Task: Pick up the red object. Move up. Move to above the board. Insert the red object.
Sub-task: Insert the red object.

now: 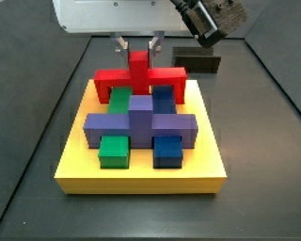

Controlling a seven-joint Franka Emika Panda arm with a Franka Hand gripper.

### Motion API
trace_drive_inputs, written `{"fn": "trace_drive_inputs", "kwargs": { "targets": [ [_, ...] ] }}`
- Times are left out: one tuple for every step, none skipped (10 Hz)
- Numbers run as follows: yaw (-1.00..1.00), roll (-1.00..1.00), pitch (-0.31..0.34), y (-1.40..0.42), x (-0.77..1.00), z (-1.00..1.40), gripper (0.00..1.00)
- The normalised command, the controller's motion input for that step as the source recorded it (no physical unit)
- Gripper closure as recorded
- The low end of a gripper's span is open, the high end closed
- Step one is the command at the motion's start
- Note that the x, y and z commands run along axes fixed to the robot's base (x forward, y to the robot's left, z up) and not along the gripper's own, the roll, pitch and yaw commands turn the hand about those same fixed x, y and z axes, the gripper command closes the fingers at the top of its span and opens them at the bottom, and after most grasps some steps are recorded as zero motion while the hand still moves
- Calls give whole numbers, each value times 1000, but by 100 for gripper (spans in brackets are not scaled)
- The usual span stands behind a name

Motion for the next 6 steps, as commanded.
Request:
{"fn": "trace_drive_inputs", "kwargs": {
  "targets": [
    [0,99,-119,0,0,-560,100],
    [0,0,-187,0,0,-714,100],
    [0,0,-167,0,0,-637,100],
    [0,0,-124,17,0,-466,100],
    [0,6,0,0,0,-74,100],
    [0,0,0,0,0,0,100]
  ]
}}
